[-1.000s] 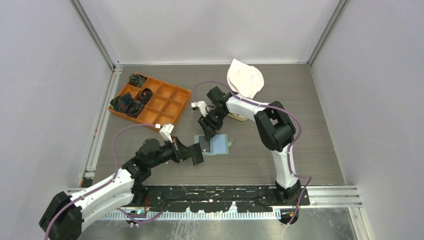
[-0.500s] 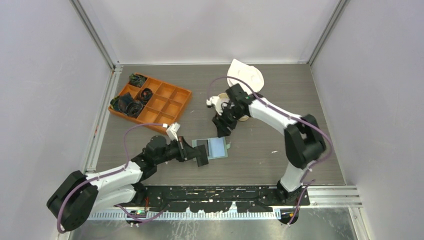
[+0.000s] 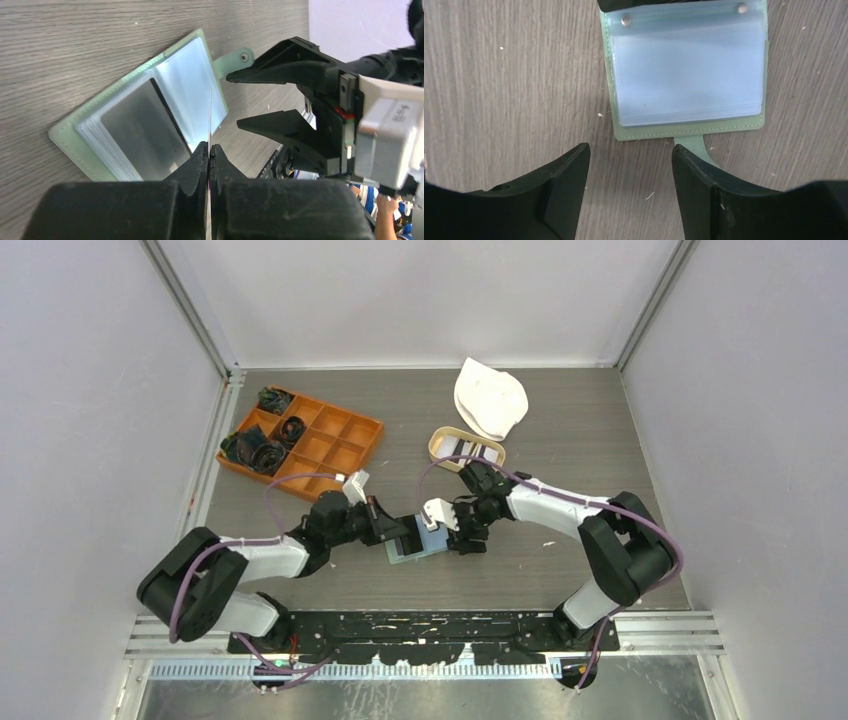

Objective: Put the credit cards into the card holder
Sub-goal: Insert the credit card into the card holder.

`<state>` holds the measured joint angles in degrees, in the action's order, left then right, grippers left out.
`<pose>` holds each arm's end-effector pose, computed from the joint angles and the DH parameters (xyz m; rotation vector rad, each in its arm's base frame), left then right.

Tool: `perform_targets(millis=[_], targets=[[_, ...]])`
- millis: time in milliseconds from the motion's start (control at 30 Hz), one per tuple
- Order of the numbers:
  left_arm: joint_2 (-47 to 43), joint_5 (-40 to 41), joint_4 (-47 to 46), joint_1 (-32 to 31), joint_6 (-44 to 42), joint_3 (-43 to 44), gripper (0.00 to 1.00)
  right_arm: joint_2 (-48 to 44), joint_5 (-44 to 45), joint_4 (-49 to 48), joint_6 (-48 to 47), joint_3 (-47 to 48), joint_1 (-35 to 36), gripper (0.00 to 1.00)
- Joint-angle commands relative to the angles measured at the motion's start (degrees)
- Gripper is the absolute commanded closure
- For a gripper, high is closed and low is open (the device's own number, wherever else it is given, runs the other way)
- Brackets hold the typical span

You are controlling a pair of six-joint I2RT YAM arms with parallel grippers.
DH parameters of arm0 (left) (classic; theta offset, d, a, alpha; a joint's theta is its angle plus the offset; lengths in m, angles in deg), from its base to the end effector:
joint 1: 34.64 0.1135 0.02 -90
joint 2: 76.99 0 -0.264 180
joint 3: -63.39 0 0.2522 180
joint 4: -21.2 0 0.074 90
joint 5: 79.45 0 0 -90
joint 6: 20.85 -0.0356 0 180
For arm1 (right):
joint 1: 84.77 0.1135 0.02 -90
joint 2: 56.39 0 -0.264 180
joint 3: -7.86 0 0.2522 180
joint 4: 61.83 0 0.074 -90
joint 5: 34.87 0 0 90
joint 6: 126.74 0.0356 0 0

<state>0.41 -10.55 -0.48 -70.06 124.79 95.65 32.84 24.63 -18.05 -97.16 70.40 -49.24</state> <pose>0.1871 -0.1488 0.1497 -0.1224 2.2298 -1.3271 0.2147 0.1755 0.1655 -2.0408 1.6726 0.6039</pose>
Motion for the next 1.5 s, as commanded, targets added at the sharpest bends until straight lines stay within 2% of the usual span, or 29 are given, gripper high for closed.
perform_targets(millis=[0,433,733,1100,1467], targets=[[2.64,-0.84,-5.52,0.69,0.47,2.33,1.0,0.9,3.31,-3.59,-1.95,2.69,1.45,0.33],[4.87,4.39,-7.23,0.76,2.78,0.92,1.0,4.31,5.03,0.1,-2.43,4.99,3.2,0.44],[10.58,5.24,-15.82,0.78,7.61,-0.52,1.0,5.07,5.57,0.82,-2.48,5.45,3.84,0.45],[12.38,8.95,-17.88,0.06,9.81,-2.77,1.0,5.9,5.92,1.61,-2.46,6.06,4.32,0.46],[19.53,8.85,-27.0,-0.69,13.09,-3.39,1.0,7.28,6.83,2.63,-2.5,6.68,5.17,0.47]])
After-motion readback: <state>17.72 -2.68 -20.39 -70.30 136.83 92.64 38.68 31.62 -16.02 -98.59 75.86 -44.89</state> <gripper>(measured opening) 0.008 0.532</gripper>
